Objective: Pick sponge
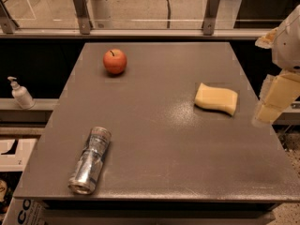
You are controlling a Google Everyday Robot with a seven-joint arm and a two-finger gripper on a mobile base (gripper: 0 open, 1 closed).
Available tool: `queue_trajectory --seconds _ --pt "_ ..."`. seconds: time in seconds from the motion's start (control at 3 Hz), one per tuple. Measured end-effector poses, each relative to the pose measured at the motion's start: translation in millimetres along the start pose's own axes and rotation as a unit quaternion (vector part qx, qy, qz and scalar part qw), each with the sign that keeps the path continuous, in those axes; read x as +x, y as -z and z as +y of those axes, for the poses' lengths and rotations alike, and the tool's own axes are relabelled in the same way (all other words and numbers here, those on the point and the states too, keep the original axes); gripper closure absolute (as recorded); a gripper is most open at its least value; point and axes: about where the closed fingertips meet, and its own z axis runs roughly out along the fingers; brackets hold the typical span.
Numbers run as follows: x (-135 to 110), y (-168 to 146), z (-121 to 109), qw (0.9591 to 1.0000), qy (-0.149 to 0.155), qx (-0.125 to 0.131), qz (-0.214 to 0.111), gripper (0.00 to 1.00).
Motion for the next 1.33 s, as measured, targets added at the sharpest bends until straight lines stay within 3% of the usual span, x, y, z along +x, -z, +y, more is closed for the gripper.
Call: queue_trajectory --seconds 0.67,1.33 --pt "24 -81 -44 0.9949 -0.053 0.002 -0.086 0.00" --pt "32 -147 -66 0.9851 -0.099 -0.023 -0.139 0.00"
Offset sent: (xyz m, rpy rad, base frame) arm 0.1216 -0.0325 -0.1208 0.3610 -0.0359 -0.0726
